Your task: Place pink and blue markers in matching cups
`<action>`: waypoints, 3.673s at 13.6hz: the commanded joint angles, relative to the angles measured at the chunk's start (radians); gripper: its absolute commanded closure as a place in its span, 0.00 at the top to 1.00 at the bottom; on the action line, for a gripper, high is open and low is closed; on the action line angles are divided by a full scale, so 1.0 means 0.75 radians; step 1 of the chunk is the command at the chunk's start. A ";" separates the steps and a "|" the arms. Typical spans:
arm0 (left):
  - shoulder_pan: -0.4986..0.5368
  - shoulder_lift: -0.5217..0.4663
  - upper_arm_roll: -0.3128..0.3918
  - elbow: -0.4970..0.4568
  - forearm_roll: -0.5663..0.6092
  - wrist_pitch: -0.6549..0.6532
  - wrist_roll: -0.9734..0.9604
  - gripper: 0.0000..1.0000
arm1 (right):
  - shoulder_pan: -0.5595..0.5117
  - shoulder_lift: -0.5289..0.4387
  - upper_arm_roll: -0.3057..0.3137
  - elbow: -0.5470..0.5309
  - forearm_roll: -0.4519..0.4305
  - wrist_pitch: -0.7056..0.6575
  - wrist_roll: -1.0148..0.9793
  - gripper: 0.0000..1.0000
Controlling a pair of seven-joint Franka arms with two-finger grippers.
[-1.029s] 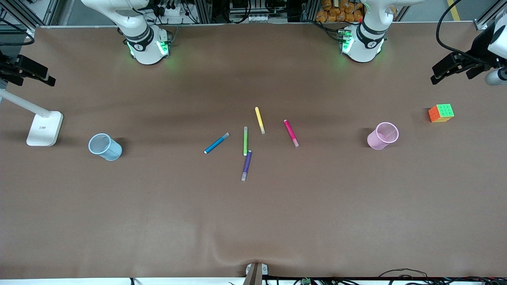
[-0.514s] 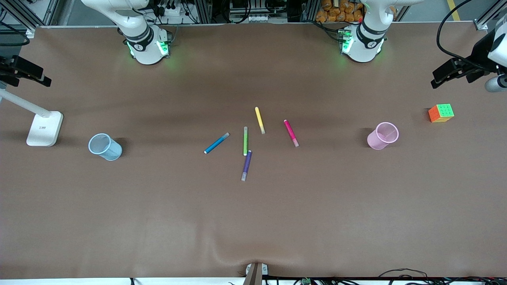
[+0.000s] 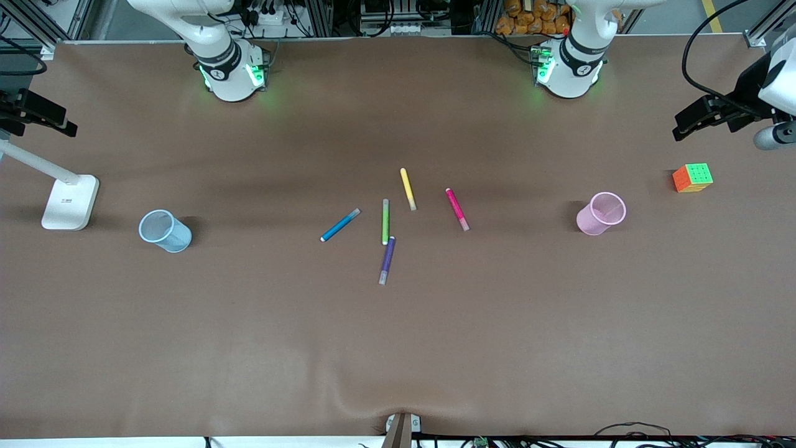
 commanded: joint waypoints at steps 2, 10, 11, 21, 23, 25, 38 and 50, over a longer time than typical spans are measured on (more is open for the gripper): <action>-0.003 0.017 -0.011 -0.039 0.011 -0.019 -0.005 1.00 | -0.024 0.016 0.007 0.017 -0.011 -0.017 -0.004 1.00; -0.015 0.083 -0.136 -0.172 -0.009 0.009 -0.160 1.00 | -0.024 0.044 0.007 0.017 -0.011 -0.019 -0.008 1.00; -0.015 0.111 -0.154 -0.174 -0.011 0.011 -0.174 1.00 | -0.026 0.044 0.007 0.017 -0.011 -0.019 -0.008 1.00; -0.238 0.504 -0.240 -0.162 -0.243 0.242 -0.726 1.00 | -0.024 0.083 0.005 0.025 -0.011 -0.043 -0.010 1.00; -0.297 0.584 -0.240 -0.159 -0.245 0.340 -0.802 1.00 | -0.026 0.083 0.005 0.025 -0.011 -0.043 -0.008 1.00; -0.346 0.663 -0.240 -0.159 -0.245 0.430 -0.841 1.00 | -0.028 0.083 0.005 0.023 -0.009 -0.045 -0.008 1.00; -0.396 1.009 -0.245 -0.104 -0.410 0.751 -0.859 0.73 | -0.042 0.238 0.003 0.029 -0.030 -0.043 -0.021 1.00; -0.406 1.112 -0.245 -0.104 -0.410 0.907 -0.837 0.15 | 0.051 0.378 0.011 0.017 0.093 -0.054 0.273 1.00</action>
